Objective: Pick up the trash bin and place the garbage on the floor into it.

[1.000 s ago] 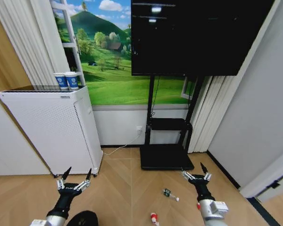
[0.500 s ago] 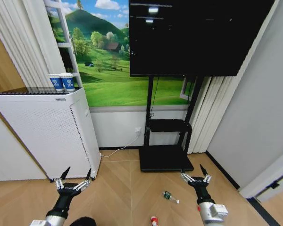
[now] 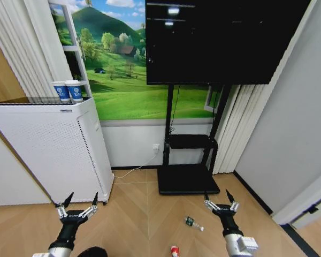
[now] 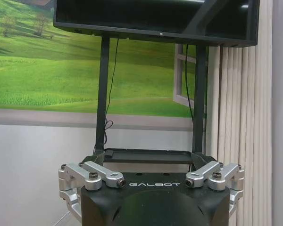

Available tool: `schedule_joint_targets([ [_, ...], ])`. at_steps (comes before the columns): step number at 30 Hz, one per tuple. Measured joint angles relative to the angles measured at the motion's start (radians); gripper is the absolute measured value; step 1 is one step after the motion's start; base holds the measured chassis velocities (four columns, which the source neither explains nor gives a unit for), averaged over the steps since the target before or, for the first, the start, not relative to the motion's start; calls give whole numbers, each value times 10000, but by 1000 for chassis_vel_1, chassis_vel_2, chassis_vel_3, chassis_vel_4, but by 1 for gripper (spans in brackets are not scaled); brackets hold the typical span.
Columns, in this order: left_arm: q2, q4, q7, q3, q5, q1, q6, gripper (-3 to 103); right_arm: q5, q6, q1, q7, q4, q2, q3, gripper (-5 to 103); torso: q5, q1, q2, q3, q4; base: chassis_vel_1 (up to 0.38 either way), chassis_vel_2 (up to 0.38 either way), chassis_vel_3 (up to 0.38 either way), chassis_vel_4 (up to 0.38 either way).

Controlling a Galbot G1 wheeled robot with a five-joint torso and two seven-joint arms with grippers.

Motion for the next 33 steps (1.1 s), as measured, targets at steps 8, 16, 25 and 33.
schedule_joint_targets([
  [8,0,37,0,56,7,7,4,100,-58,135,-42,-137,-131,71,20,100,0,-153,-369,-218,0,0,0,0,0],
  [16,31,118,44,125,27,-39,11,100,-234,183,-129,-364,-214,211,-16,100,0,-378,-913,-536,0,0,0,0,0],
  [25,47,145,61,102,13,-94,6,100,-302,257,-155,-400,-319,367,-31,100,0,-521,-1262,-743,0,0,0,0,0],
  [33,65,186,101,92,4,-107,-7,100,-317,299,-251,-345,-349,456,-8,100,0,-676,-1648,-973,0,0,0,0,0],
])
